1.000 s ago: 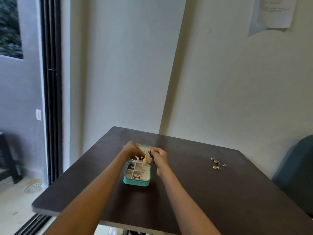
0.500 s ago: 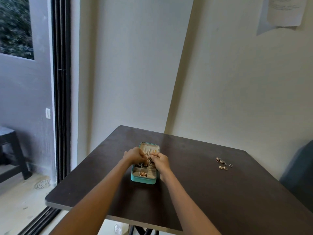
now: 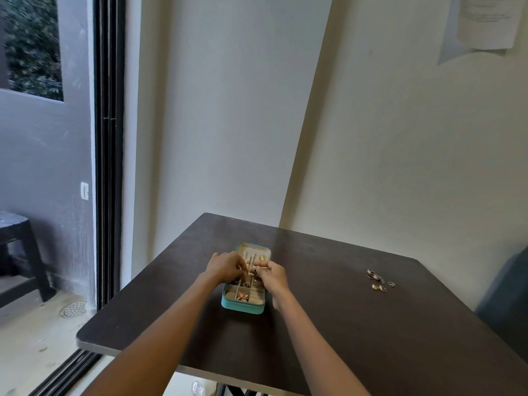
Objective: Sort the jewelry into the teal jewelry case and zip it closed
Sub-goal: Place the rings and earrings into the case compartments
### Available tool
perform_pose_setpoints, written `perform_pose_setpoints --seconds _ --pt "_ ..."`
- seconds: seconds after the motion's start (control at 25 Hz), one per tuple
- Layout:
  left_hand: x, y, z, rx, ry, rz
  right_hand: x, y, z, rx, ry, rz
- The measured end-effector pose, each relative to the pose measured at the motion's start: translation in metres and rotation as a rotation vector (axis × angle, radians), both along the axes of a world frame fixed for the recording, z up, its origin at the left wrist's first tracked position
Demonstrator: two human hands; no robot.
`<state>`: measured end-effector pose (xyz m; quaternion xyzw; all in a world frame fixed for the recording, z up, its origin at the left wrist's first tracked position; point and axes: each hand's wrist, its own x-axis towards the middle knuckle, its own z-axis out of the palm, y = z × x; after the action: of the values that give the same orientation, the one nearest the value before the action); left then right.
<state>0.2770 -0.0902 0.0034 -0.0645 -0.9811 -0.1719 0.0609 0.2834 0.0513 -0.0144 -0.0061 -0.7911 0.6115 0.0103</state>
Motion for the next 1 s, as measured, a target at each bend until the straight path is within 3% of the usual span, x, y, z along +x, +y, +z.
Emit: perform_pose_setpoints --seconds 0.2,0.52,0.8,1.0 --pt "0.004 -0.008 0.002 0.104 0.13 0.058 -0.001 -0.004 0.006 0.217 0.031 0.063" --pt "0.006 -0.005 0.003 0.169 0.133 0.007 -0.002 -0.014 0.013 0.652 0.081 -0.011" --pt "0.009 0.004 0.001 0.196 0.128 -0.016 0.004 -0.01 0.007 0.704 0.169 0.036" --pt "0.004 0.048 0.004 0.312 0.237 -0.077 0.002 0.023 0.016 0.504 0.171 -0.115"
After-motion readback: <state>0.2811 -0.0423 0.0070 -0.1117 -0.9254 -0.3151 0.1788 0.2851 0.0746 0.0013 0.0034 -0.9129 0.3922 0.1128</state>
